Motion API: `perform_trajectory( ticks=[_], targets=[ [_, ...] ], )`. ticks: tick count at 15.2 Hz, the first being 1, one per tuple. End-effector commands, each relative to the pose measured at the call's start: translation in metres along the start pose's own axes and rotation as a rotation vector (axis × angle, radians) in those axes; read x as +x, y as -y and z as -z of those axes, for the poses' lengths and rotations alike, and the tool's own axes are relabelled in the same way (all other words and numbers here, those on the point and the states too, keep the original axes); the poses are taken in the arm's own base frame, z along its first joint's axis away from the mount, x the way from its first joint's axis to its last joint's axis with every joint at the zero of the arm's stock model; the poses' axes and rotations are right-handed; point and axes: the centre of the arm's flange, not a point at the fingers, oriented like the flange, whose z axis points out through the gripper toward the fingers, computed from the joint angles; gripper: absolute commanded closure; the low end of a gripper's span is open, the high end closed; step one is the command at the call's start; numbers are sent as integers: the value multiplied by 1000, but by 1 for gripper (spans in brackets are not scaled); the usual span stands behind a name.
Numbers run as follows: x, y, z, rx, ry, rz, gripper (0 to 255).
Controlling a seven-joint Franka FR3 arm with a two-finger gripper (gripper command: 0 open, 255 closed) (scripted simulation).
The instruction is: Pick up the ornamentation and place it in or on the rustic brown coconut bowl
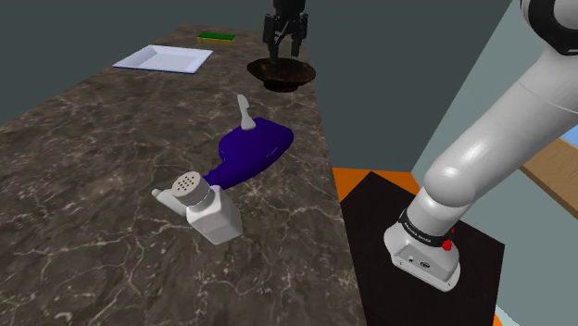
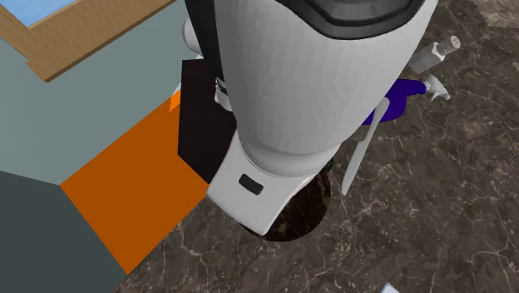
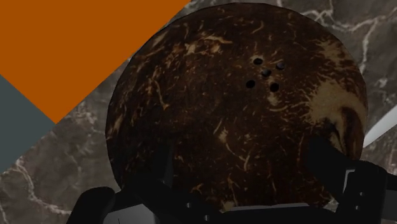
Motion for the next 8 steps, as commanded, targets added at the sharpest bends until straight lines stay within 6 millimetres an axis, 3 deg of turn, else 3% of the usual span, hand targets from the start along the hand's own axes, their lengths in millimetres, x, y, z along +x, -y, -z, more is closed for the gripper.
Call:
perform_trajectory(
  ticks=[1,2,8],
  targets=[
    [-2,1,23,0,1,0,0],
    [-2,1,33,0,1,0,0],
    [-2,1,33,0,1,0,0]
  ],
)
